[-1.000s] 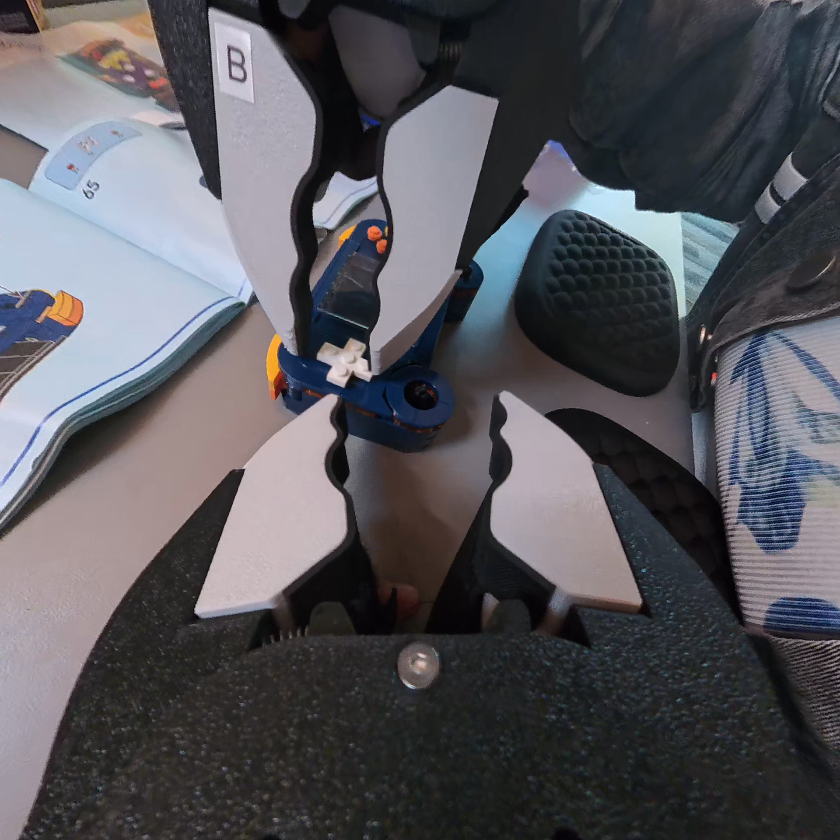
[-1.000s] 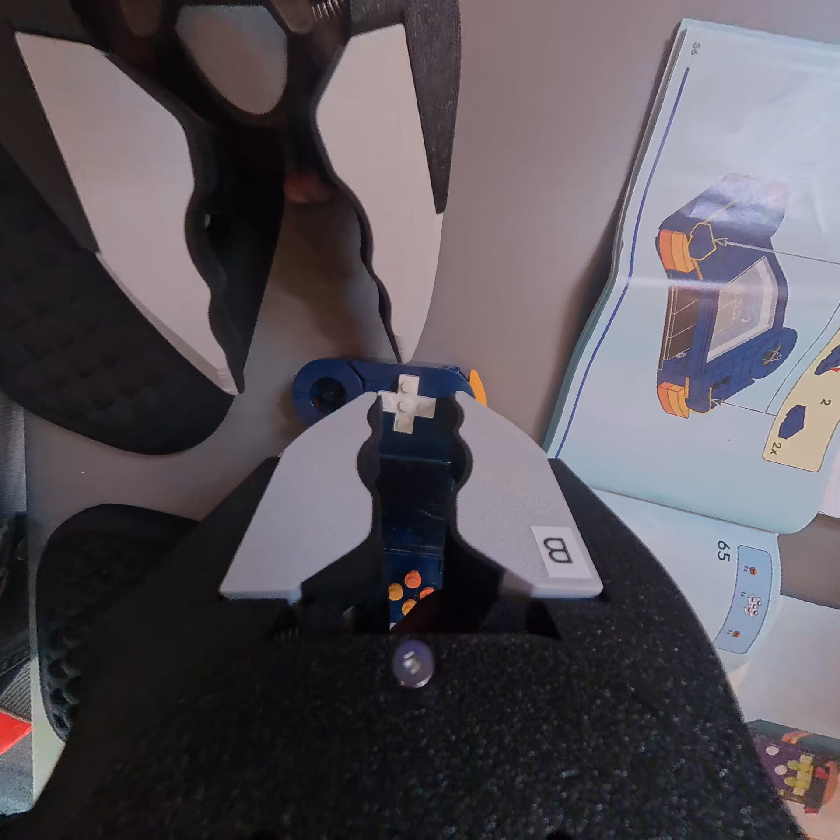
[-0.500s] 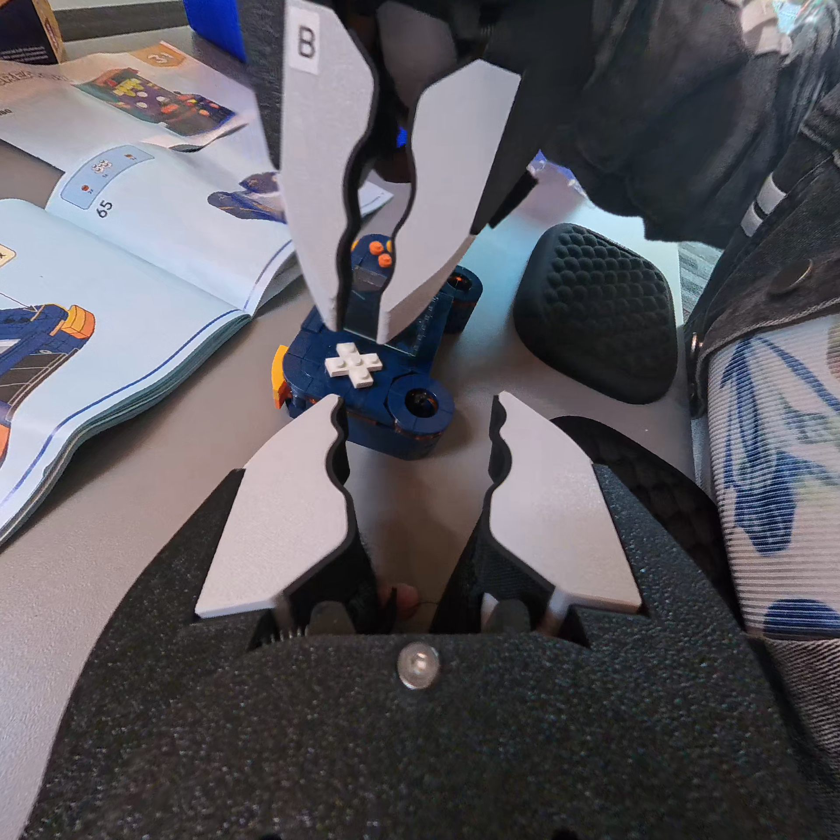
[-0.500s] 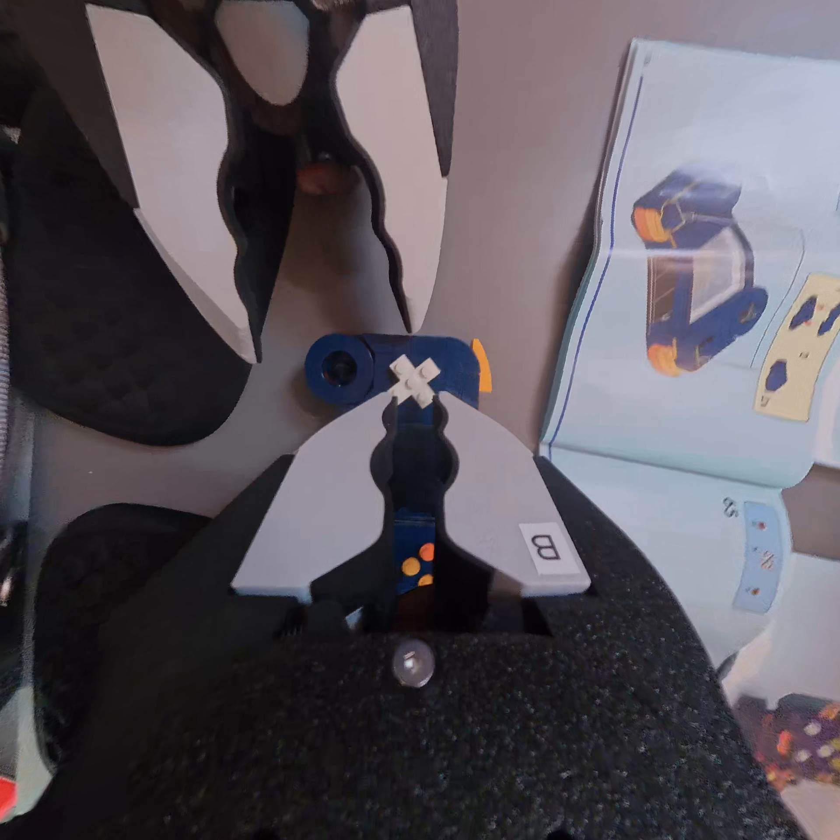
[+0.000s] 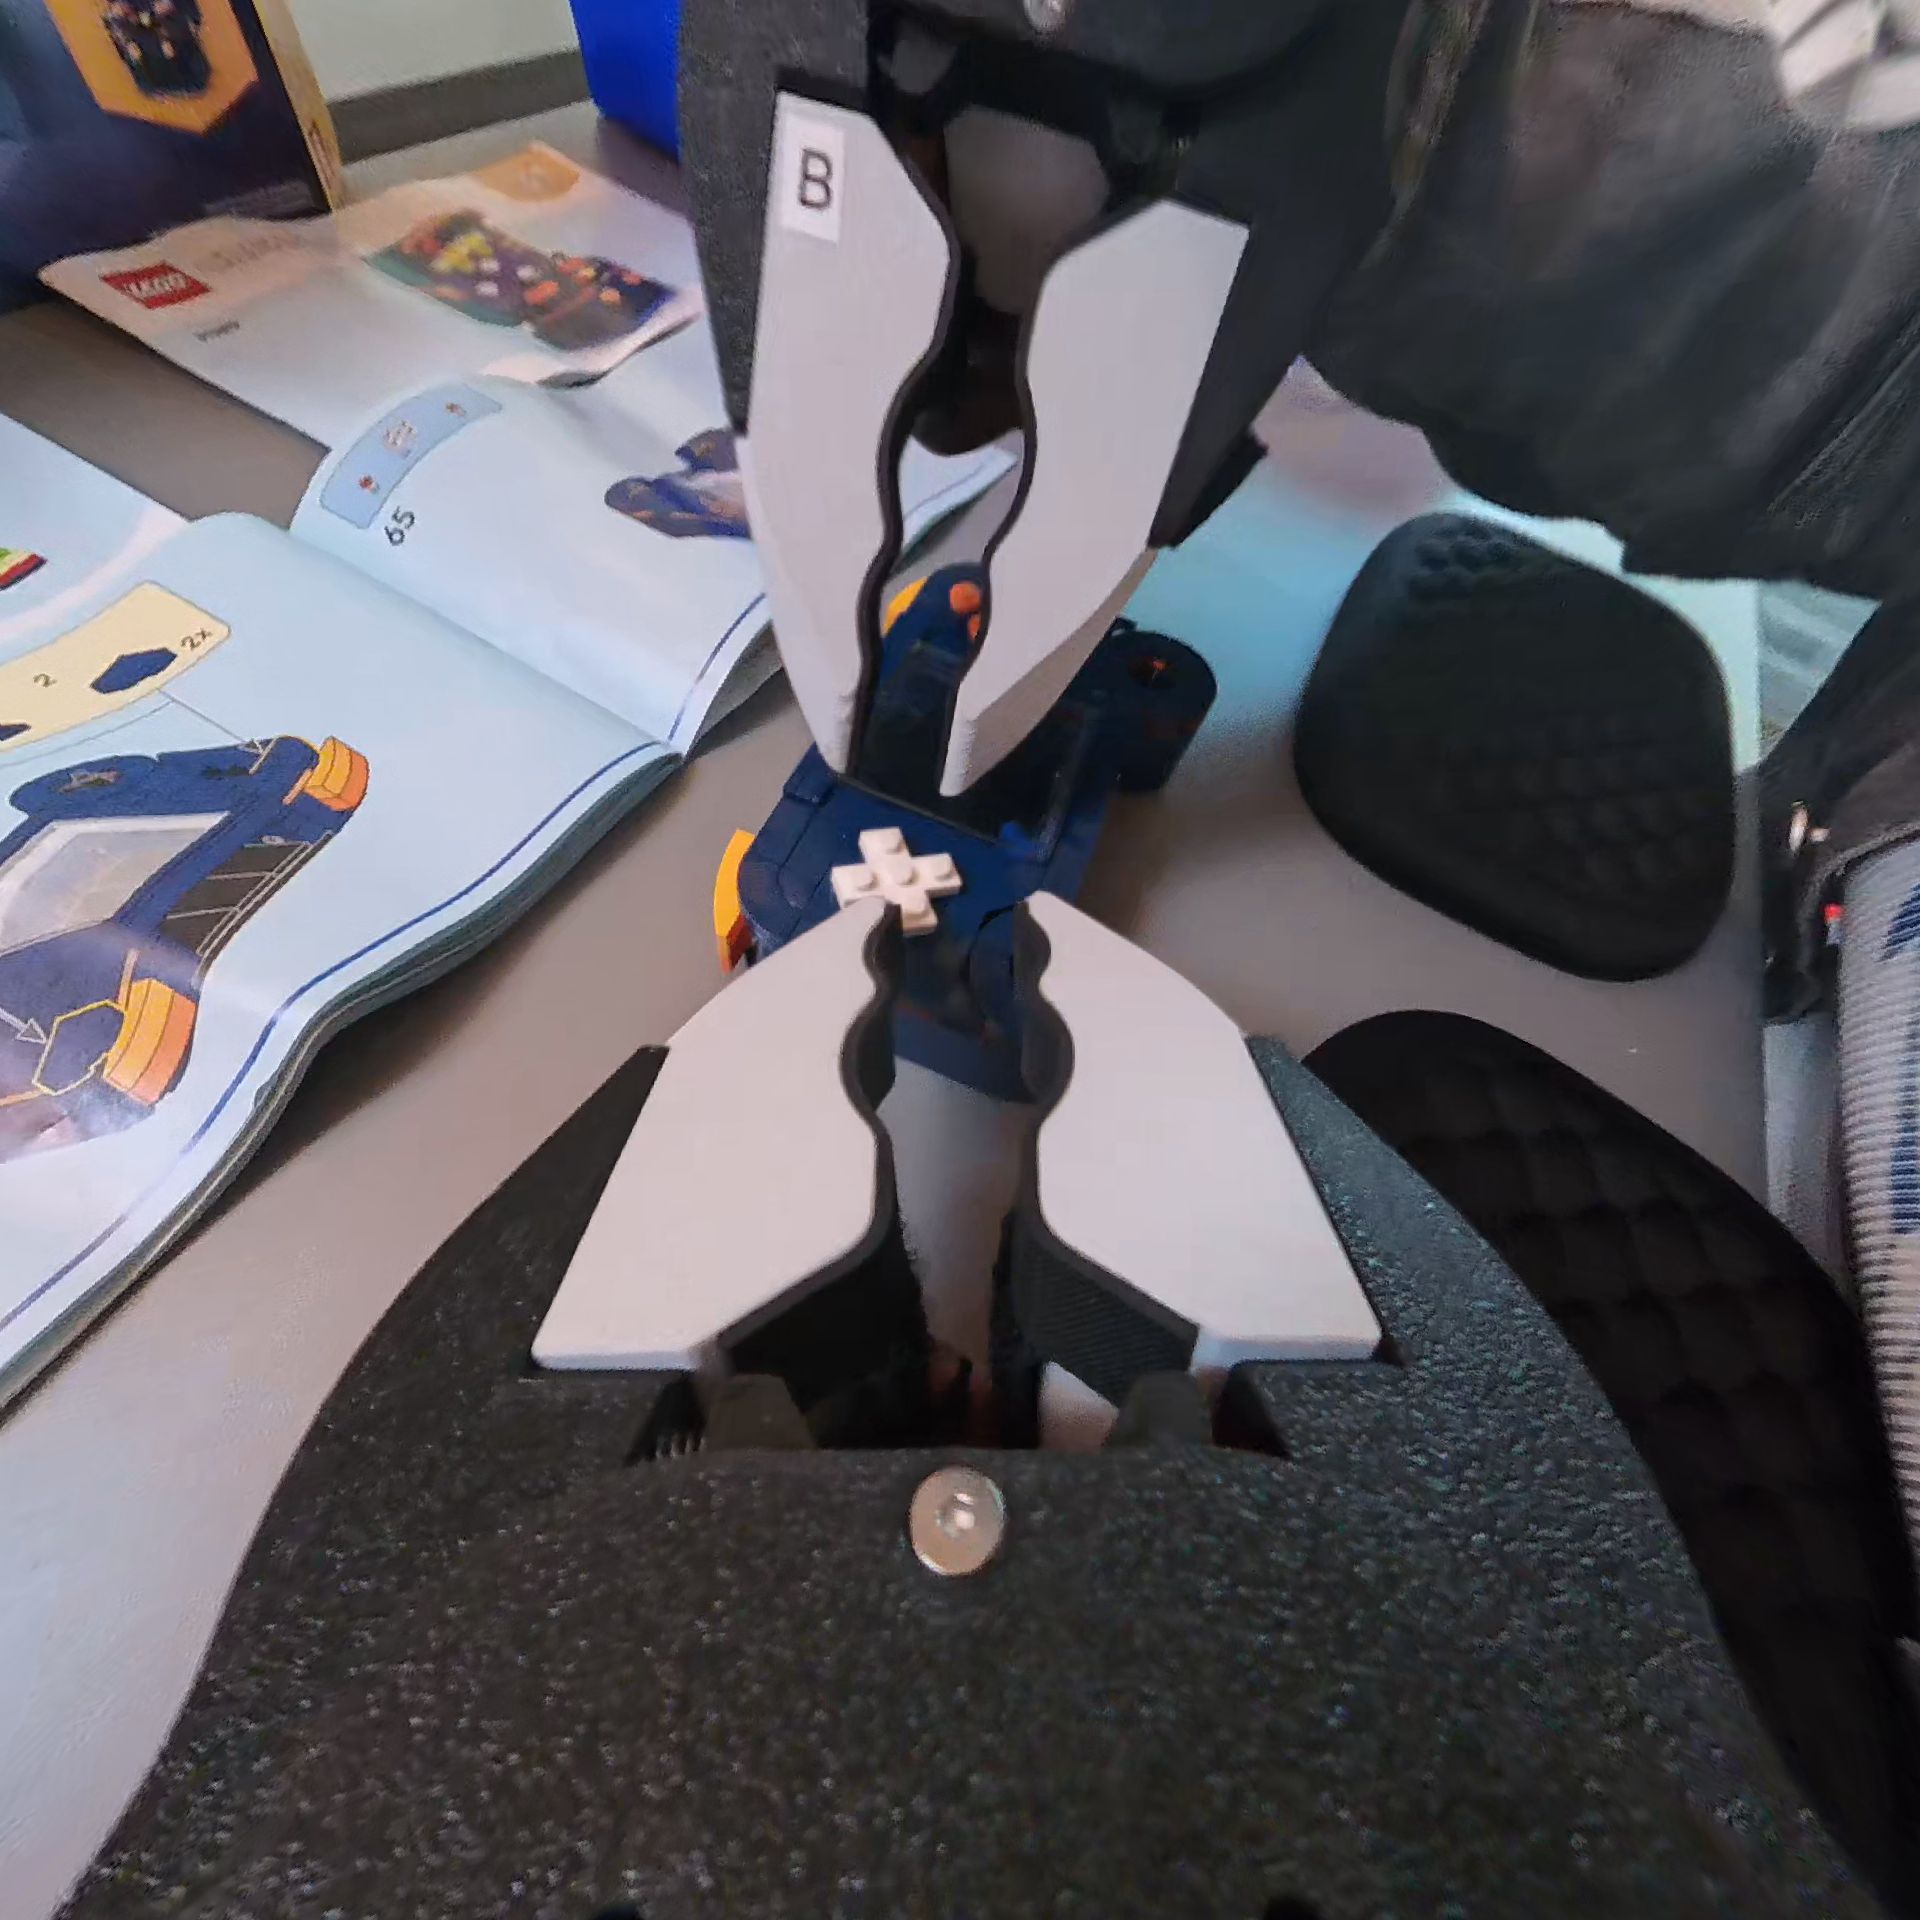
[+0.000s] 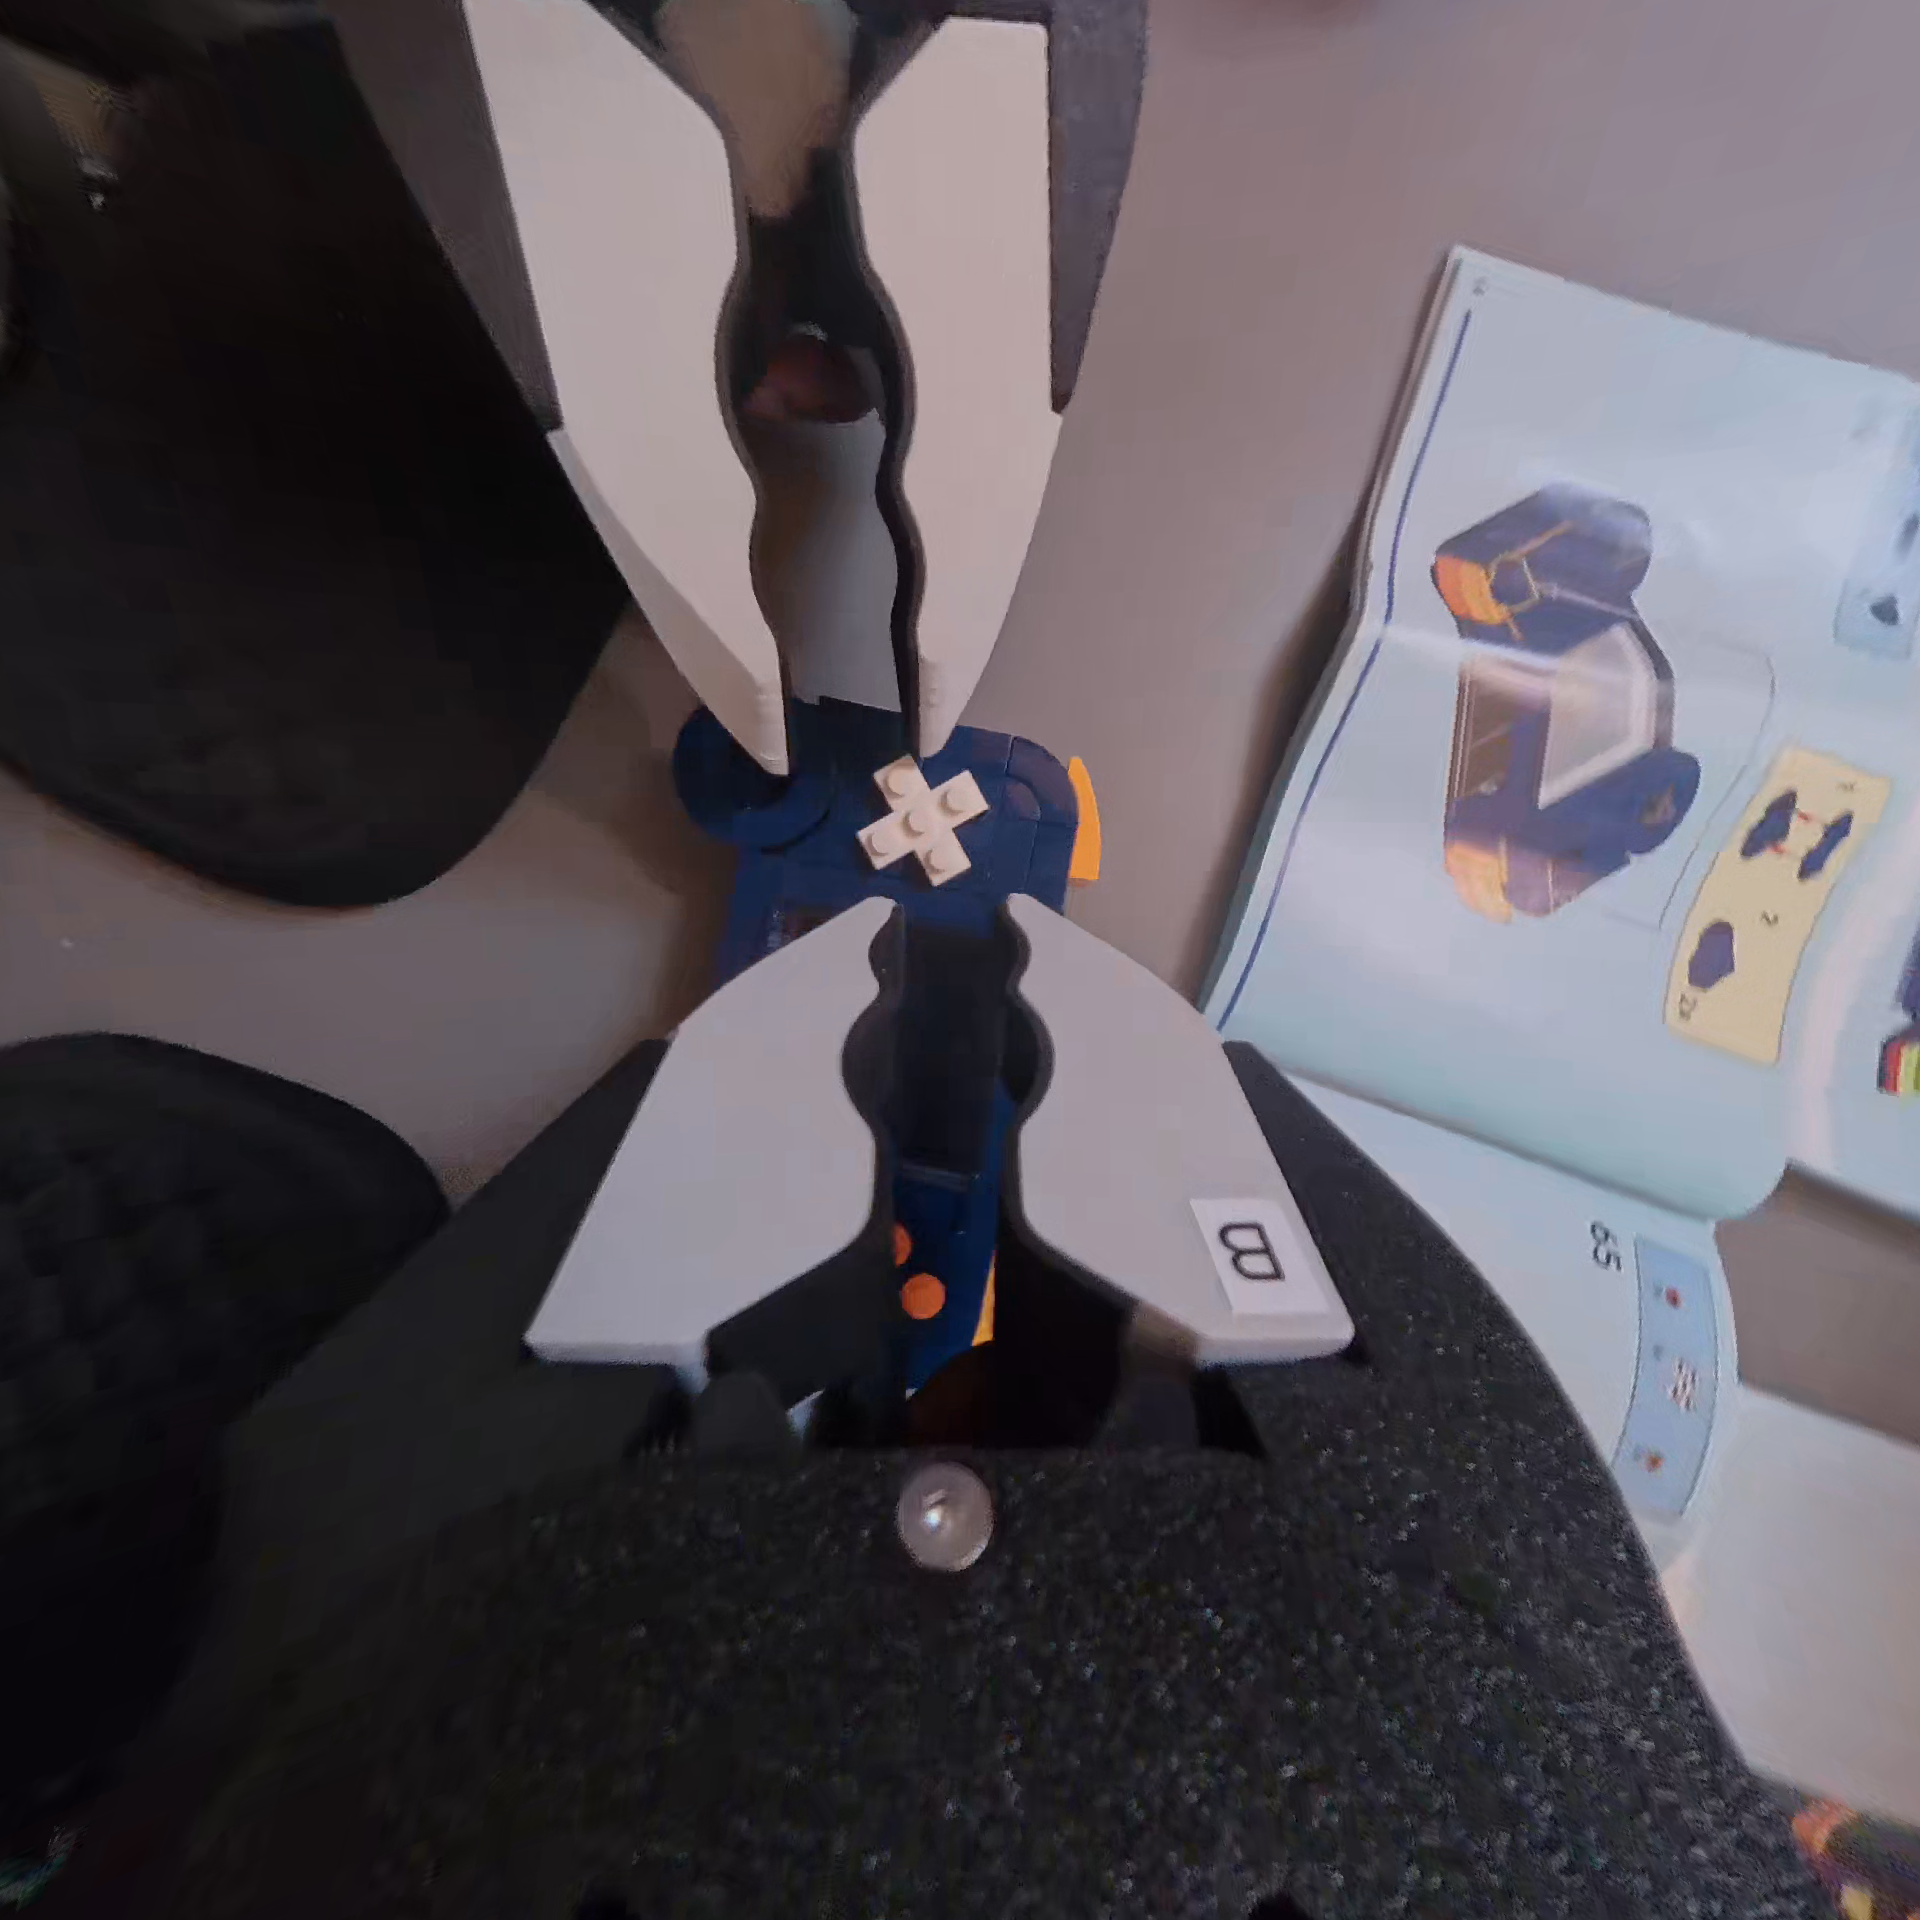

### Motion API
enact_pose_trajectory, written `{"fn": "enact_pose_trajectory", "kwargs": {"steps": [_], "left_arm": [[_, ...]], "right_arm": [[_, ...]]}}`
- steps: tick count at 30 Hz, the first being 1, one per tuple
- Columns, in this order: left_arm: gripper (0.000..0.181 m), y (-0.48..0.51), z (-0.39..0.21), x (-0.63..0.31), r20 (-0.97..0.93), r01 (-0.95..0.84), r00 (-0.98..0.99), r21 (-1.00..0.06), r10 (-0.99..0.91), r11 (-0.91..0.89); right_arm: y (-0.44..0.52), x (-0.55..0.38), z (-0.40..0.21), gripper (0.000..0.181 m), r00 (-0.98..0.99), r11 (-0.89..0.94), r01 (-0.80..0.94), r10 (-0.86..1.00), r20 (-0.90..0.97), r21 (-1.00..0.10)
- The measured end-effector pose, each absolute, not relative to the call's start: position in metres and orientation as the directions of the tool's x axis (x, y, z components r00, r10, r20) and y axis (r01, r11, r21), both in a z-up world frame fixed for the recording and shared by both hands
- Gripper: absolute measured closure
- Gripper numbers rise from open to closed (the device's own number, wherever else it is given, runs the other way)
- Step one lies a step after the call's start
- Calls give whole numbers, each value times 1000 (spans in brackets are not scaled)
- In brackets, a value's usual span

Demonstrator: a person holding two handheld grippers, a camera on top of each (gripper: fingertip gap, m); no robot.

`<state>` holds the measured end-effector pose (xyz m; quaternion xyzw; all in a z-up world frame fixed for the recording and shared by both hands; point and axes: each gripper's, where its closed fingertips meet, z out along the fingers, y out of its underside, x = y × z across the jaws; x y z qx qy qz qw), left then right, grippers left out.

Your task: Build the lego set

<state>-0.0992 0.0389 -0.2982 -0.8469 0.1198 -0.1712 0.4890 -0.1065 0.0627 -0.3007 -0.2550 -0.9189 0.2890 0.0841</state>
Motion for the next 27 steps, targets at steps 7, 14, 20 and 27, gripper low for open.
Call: {"fn": "enact_pose_trajectory", "kwargs": {"steps": [7, 14, 20, 27], "left_arm": [[170, 43, -305, -108, 119, -86, 935, -839, -335, -537], [174, 43, -306, -112, 93, -139, 922, -826, -375, -546], [175, 43, -301, -117, 75, -182, 908, -815, -411, -550], [174, 40, -305, -114, 87, -207, 888, -799, -451, -564]], "right_arm": [[54, -110, -306, 171, -906, 703, 343, 423, -23, -623], [53, -109, -307, 174, -866, 648, 394, 499, -27, -652], [52, -111, -307, 174, -809, 584, 485, 582, -81, -650], [51, -111, -306, 174, -740, 531, 574, 663, -116, -624]]}}
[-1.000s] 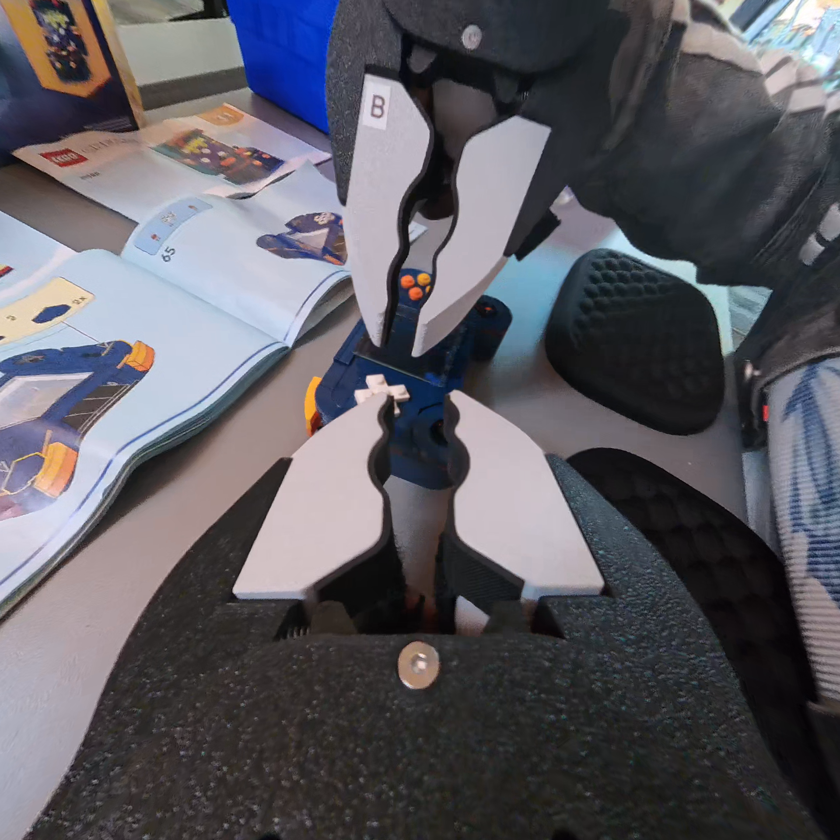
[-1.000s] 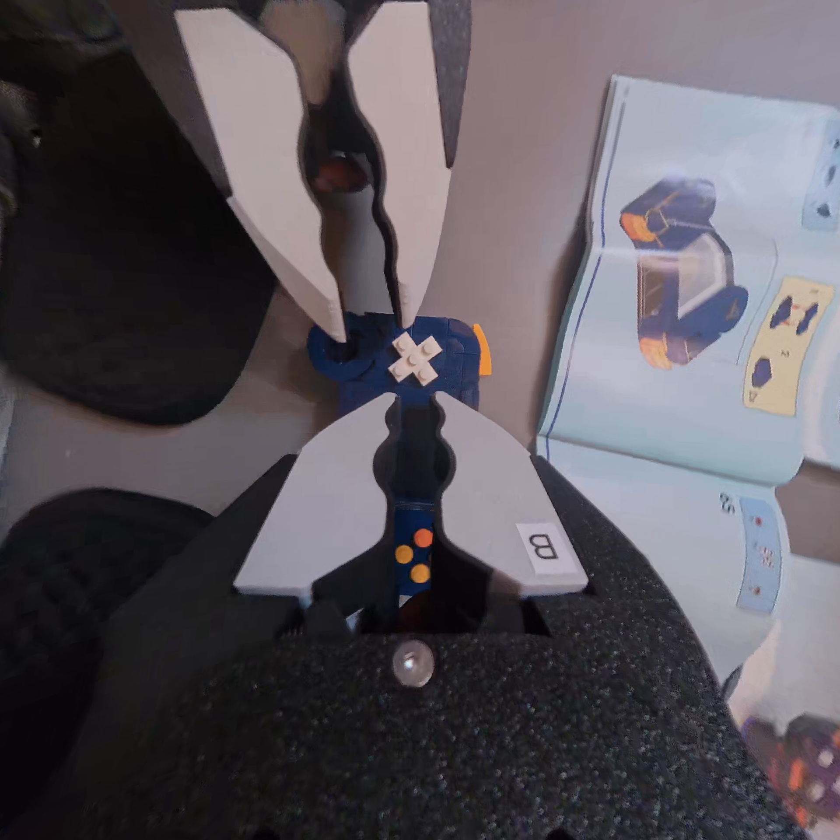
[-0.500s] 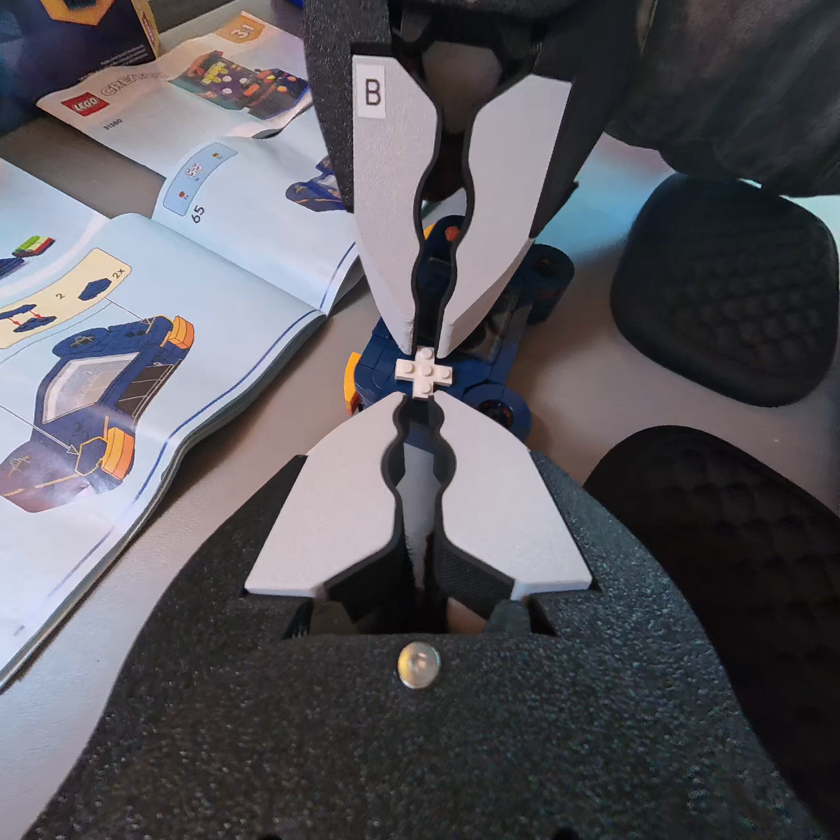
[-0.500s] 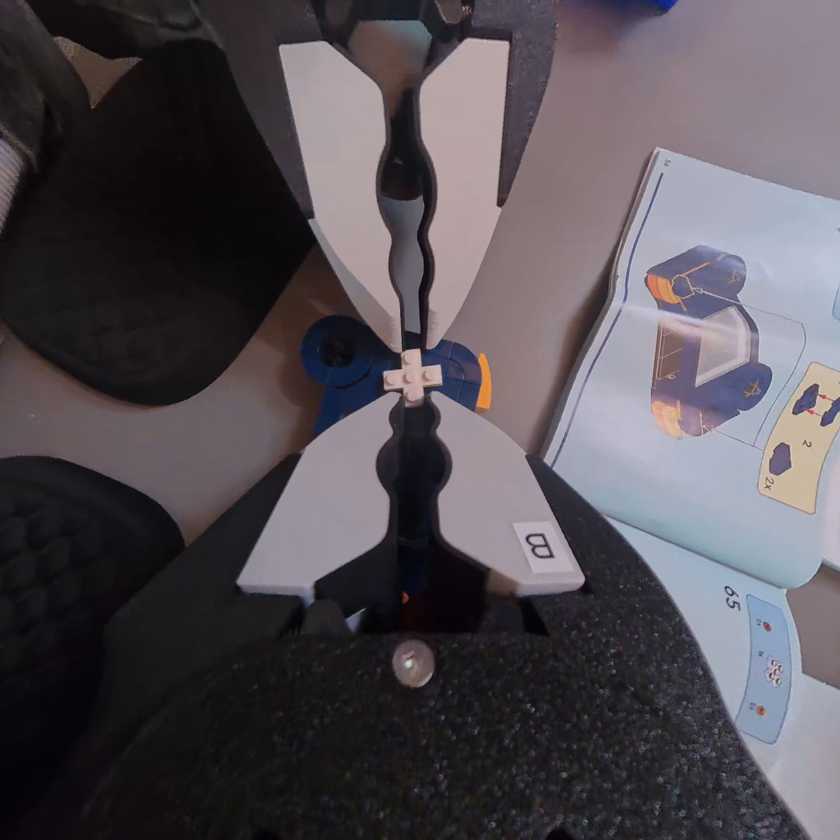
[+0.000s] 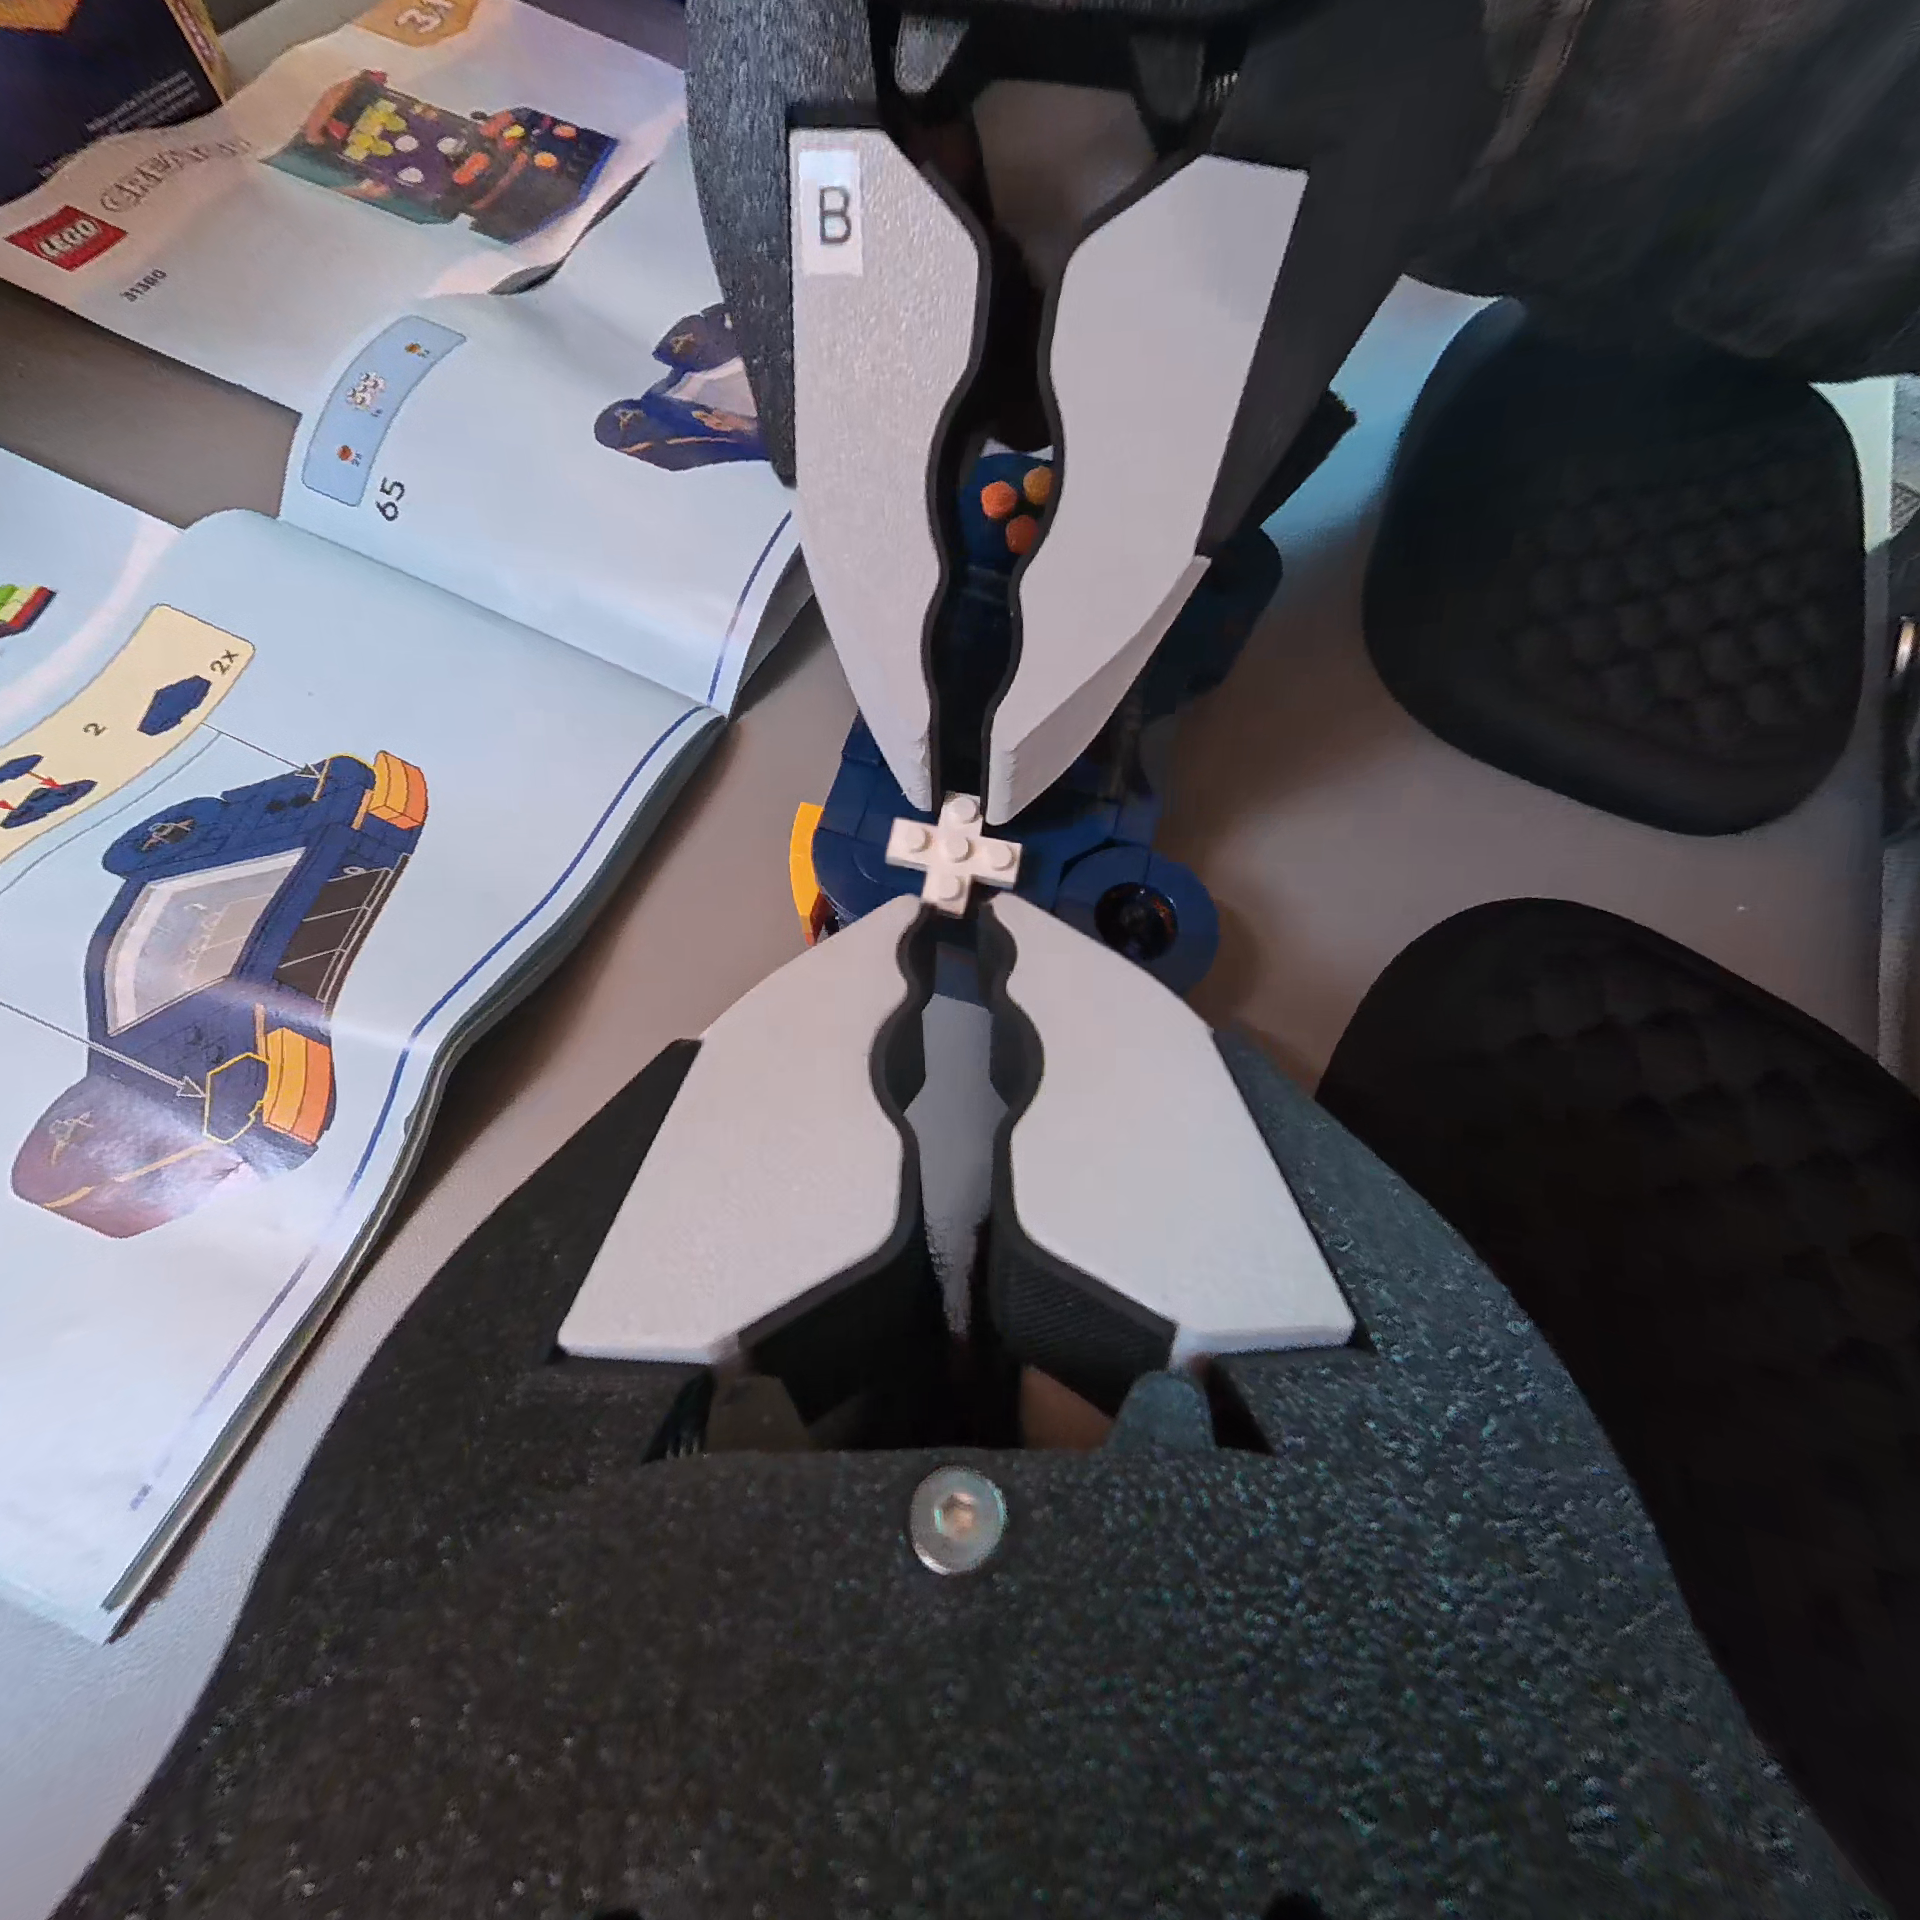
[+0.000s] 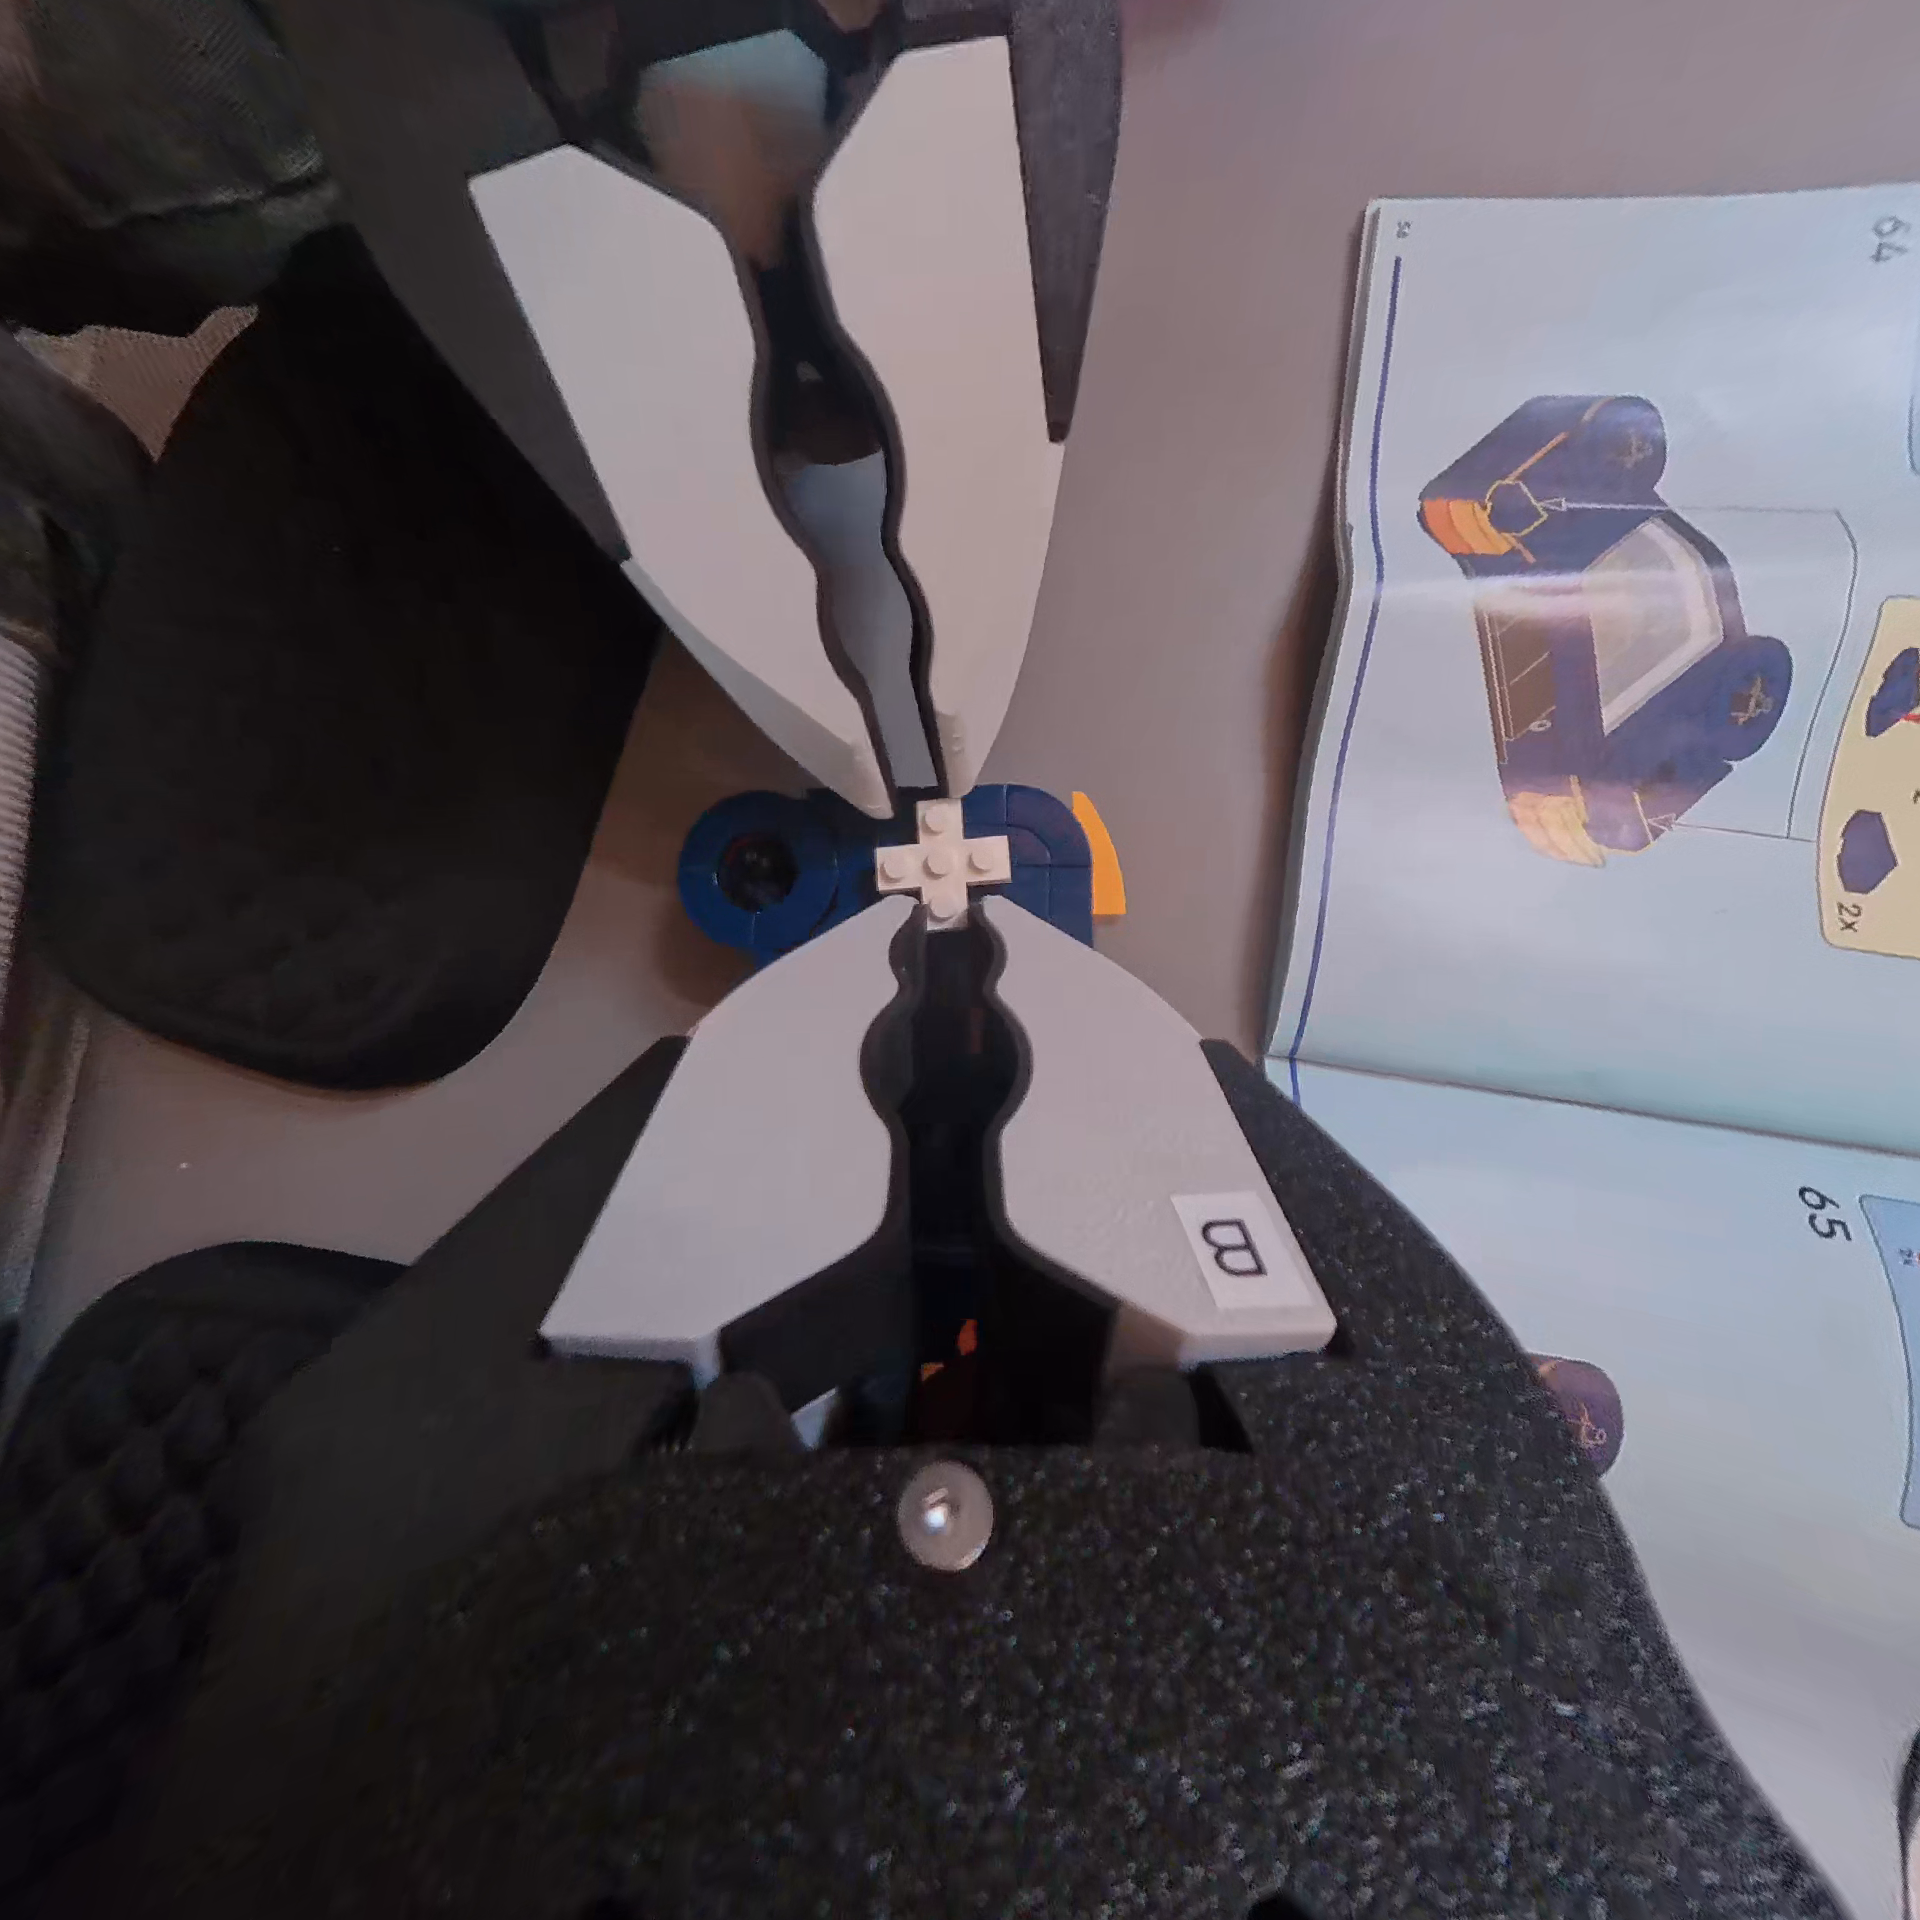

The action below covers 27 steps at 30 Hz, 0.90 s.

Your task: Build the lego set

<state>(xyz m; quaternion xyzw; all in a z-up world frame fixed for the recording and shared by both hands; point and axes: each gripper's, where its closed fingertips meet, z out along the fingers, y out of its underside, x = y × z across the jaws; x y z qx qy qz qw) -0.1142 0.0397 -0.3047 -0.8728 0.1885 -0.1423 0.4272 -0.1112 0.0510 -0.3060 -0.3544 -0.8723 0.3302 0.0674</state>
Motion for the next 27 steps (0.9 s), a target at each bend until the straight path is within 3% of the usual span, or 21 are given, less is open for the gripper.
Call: {"fn": "enact_pose_trajectory", "kwargs": {"steps": [13, 20, 23, 27], "left_arm": [[177, 45, -304, -114, 46, -270, 870, -789, -491, -552], [178, 45, -305, -114, 75, -290, 864, -734, -498, -614], [178, 44, -305, -114, 61, -315, 863, -710, -501, -629], [178, 44, -305, -114, 45, -336, 862, -696, -505, -635]], "right_arm": [[51, -111, -307, 174, -722, 545, 591, 687, -88, -594], [51, -110, -307, 172, -732, 570, 578, 678, -63, -584], [55, -111, -301, 170, -729, 560, 561, 683, -44, -610], [48, -112, -296, 181, -746, 551, 515, 666, -26, -656]]}}
